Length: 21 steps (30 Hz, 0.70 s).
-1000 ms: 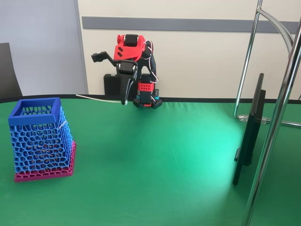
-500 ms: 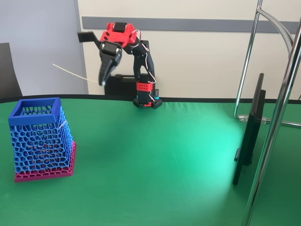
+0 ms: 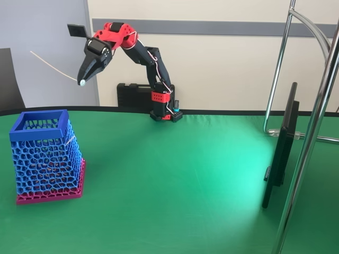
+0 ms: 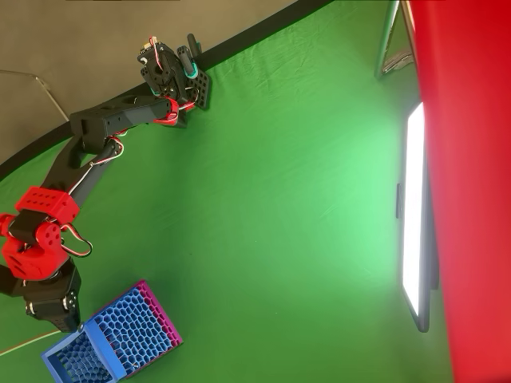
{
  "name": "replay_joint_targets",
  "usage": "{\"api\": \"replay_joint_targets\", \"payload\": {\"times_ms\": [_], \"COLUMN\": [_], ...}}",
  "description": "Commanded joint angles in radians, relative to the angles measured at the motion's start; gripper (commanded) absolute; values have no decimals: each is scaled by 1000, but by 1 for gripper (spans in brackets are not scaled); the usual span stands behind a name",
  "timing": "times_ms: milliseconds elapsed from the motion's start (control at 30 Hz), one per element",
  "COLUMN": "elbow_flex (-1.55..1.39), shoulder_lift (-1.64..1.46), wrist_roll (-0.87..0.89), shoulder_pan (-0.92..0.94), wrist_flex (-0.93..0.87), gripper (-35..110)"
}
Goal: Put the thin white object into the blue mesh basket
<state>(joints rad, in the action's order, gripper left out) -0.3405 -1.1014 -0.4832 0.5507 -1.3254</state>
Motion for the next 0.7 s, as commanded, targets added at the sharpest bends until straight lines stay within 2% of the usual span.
{"api": "replay_joint_targets", "payload": {"times_ms": [0, 667], "elbow_flex": [110, 477], "shoulder_lift": [38, 390], "wrist_roll": [-21, -137], "shoulder_pan": [5, 110], "wrist_flex": [20, 63], "gripper": [4, 3]}}
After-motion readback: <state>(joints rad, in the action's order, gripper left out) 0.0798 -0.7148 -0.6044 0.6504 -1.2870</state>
